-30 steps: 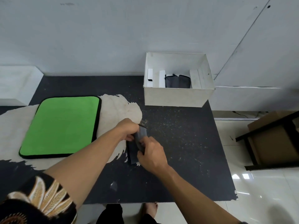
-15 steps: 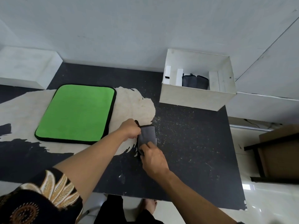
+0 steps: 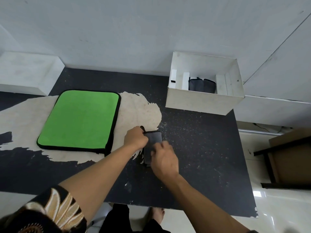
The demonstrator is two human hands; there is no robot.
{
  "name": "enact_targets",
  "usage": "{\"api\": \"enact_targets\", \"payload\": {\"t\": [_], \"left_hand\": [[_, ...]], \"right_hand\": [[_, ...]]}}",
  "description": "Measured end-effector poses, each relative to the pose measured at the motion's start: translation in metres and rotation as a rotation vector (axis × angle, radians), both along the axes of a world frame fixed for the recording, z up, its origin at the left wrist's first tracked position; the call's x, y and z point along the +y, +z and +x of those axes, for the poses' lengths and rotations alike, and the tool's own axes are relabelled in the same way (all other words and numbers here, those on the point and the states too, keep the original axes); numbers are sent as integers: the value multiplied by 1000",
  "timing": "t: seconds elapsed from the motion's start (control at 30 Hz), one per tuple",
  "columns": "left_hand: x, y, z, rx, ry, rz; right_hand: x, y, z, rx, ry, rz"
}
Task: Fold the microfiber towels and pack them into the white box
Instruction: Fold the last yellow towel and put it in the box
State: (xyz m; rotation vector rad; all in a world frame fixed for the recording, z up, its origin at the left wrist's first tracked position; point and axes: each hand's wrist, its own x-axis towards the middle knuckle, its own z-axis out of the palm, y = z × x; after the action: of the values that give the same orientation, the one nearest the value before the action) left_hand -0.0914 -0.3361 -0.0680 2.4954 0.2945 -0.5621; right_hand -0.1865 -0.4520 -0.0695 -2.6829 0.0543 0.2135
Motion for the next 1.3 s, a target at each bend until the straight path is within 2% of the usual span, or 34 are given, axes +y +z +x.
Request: {"api": "enact_targets", "payload": {"t": [0.1, 0.23, 0.3, 0.5, 0.6, 0.77, 0.9, 1.1, 1.3], "left_hand": [[-3, -3, -10, -25, 135, 30], [-7, -9, -32, 76, 106, 157], [-9, -11, -41, 89, 101, 174], [-10, -7, -41, 203, 65, 63], [-6, -6, -38, 237, 84, -89], [-4, 7, -32, 188, 98, -435], [-5, 30, -19, 63, 45, -575], [-4, 72, 10, -31, -127, -686], [-6, 106, 41, -57, -163, -627]], "right_hand": [[-6, 0, 10, -11, -205, -13], [-12, -8, 15, 211, -220, 33], [-13, -13, 14, 253, -237, 58], [-13, -13, 20, 379, -338, 204], [-18, -7, 23, 440, -400, 329], [-28, 3, 24, 394, -546, 754], [-33, 19, 30, 303, -580, 1141], [-29, 57, 57, 185, -673, 1286], [-21, 91, 77, -13, -650, 1245]]}}
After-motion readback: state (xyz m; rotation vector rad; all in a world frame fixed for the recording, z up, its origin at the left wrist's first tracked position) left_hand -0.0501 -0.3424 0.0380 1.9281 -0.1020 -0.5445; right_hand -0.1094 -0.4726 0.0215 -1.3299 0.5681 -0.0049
